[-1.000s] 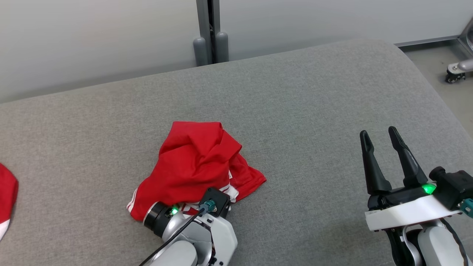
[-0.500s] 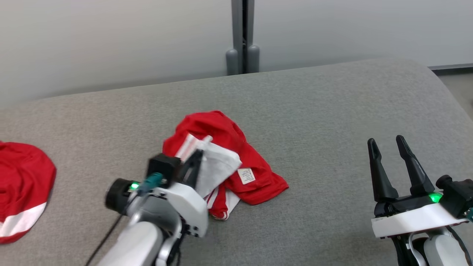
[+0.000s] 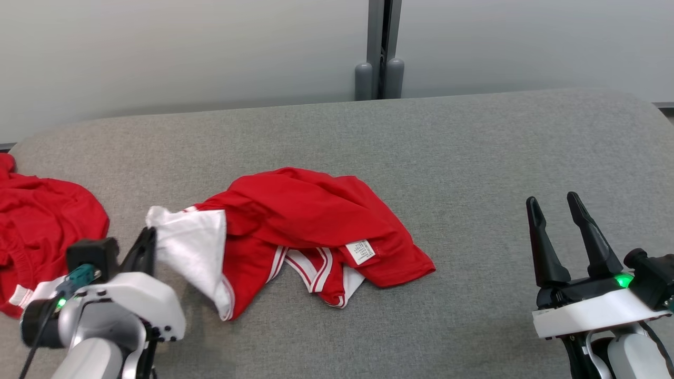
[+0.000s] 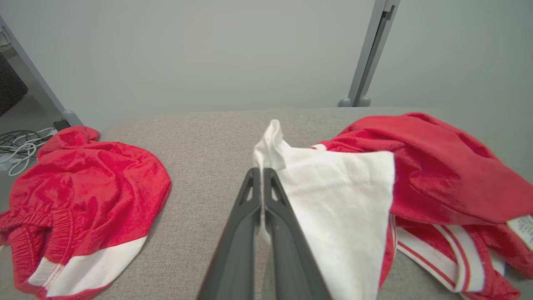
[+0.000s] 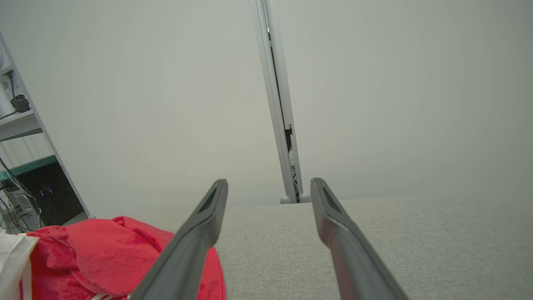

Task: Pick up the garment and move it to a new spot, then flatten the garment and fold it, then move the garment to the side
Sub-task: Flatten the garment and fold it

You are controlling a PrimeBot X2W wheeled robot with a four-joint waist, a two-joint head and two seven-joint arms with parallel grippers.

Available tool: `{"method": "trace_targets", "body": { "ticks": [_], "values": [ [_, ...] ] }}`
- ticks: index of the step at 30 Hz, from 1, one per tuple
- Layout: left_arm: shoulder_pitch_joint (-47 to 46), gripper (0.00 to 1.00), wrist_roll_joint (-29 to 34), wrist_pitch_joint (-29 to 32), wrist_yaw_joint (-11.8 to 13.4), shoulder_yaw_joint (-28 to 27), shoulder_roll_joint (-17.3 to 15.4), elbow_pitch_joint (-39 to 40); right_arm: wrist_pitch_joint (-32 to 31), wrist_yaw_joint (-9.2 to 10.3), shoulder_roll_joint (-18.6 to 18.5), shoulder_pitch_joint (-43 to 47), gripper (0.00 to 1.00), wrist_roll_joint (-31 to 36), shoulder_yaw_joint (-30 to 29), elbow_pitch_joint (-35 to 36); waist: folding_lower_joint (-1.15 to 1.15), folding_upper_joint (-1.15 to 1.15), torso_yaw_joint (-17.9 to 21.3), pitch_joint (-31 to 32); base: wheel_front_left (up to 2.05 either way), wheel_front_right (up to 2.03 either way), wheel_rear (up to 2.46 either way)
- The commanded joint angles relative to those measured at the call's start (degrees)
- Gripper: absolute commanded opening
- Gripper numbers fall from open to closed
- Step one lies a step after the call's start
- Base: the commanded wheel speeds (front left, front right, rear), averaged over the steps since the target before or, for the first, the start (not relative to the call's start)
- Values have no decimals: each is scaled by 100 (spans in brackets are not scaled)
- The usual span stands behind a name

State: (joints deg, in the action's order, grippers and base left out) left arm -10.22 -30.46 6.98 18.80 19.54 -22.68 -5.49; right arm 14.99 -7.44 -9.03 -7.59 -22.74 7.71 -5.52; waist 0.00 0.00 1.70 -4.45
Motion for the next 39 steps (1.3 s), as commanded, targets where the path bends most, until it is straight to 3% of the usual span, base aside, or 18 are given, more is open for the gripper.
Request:
{"method": "trace_targets", "body": {
  "ticks": [1,10,11,13,16,20,34,39],
  "values": [
    [126,0,-48,-67,47,-100,-82,-48,29,-9,-39,4,100,-22,-12,0,0,0,-38,-29,0,0,0],
    [470,0,-68,-421,38,-284,-252,-613,8,-9,-131,-65,100,-34,37,-56,0,0,-151,-79,0,0,0],
    [487,18,-125,-449,-33,-251,-199,-681,-2,-9,-135,-74,100,-35,47,-60,0,0,-158,-78,0,0,0],
    [460,100,-174,-492,-156,-180,-117,-803,-11,-9,-148,-81,100,-39,54,-76,0,0,-173,-69,0,0,0],
    [376,100,-235,-565,-299,-118,-49,-928,-14,-9,-140,-81,100,-38,75,-113,0,0,-188,-12,0,0,0],
    [318,100,-193,-706,-302,-68,41,-855,-15,-9,-115,-32,100,-47,108,-176,0,0,-173,119,0,0,0],
    [585,100,-58,-992,58,-41,189,262,-19,-8,-86,105,100,-114,273,-219,0,0,-108,332,0,0,0],
    [522,100,-30,-1105,43,3,264,370,-384,-9,-90,-81,100,-358,817,-337,0,0,-323,253,0,0,0]
  ]
}}
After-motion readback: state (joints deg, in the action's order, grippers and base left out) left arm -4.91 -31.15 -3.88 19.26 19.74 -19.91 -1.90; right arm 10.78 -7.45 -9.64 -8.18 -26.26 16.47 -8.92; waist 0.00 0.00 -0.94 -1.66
